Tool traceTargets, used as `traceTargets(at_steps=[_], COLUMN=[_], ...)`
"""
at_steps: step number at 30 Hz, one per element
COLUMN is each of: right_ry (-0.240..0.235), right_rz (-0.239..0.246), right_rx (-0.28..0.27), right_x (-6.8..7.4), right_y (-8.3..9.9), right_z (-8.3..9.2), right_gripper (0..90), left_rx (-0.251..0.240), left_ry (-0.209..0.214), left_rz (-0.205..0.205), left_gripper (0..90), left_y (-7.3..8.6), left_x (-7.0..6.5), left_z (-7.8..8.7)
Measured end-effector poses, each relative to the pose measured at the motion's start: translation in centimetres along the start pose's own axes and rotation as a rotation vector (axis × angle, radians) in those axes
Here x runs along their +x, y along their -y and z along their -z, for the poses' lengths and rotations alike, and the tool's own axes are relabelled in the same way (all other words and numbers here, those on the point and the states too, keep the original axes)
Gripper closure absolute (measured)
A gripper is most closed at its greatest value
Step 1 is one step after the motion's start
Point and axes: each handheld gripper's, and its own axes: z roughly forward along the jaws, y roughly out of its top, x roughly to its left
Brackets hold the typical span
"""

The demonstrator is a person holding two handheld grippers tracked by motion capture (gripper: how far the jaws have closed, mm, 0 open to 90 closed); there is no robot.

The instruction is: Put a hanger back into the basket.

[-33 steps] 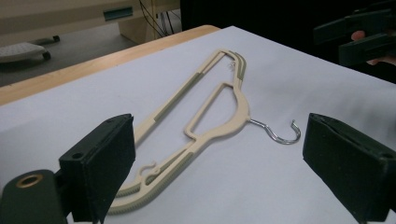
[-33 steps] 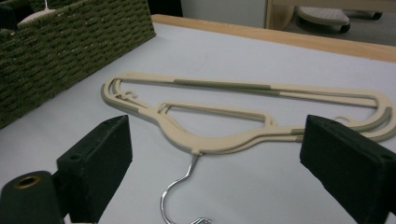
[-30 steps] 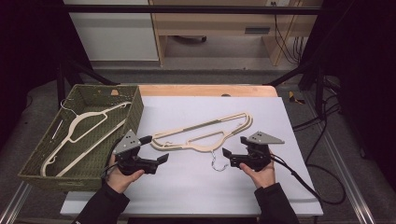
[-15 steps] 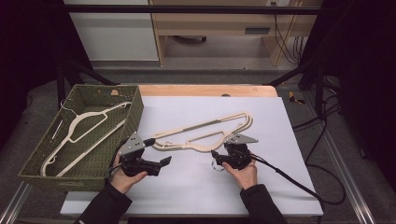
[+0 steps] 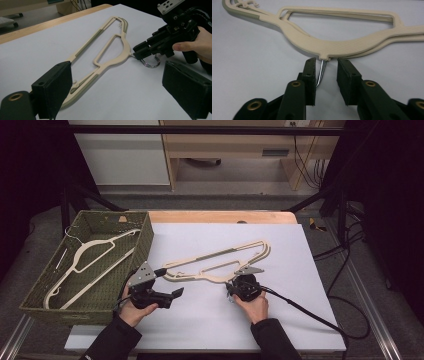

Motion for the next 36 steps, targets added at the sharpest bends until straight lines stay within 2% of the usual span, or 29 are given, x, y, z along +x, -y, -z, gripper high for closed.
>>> traceTargets(at_steps=[4, 9, 16, 22, 27, 29, 36], right_ry=[-0.009, -0.023, -0.009, -0.003, 0.007, 0.016, 0.029], right_rz=[0.003, -0.027, -0.07, -0.086, -0.084, -0.07, -0.054], right_rx=[-0.002, 0.01, 0.009, -0.011, -0.01, -0.012, -0.028], right_x=[0.0, 0.2, 0.4, 0.4, 0.2, 0.2, 0.1], right_y=[0.1, 0.0, -0.1, -0.4, -0.6, -0.7, -1.2], right_z=[0.0, 0.0, 0.1, 0.5, 0.8, 1.0, 1.7], right_gripper=[79.1, 86.6, 88.2, 88.7, 88.9, 88.9, 89.1], left_rx=[0.0, 0.004, 0.016, 0.027, 0.045, 0.052, 0.098], left_ry=[-0.002, -0.003, -0.001, -0.003, -0.007, -0.006, 0.003], left_rz=[0.0, 0.001, -0.006, -0.013, -0.025, -0.032, -0.065], left_gripper=[9.1, 9.3, 9.4, 9.8, 10.2, 10.8, 11.8], left_y=[0.0, 0.0, 0.1, 0.2, 0.2, 0.2, -0.3], left_x=[0.0, -0.1, -0.3, -0.4, -0.7, -0.8, -1.2], left_z=[0.0, -0.1, -0.4, -0.9, -1.5, -1.9, -4.0])
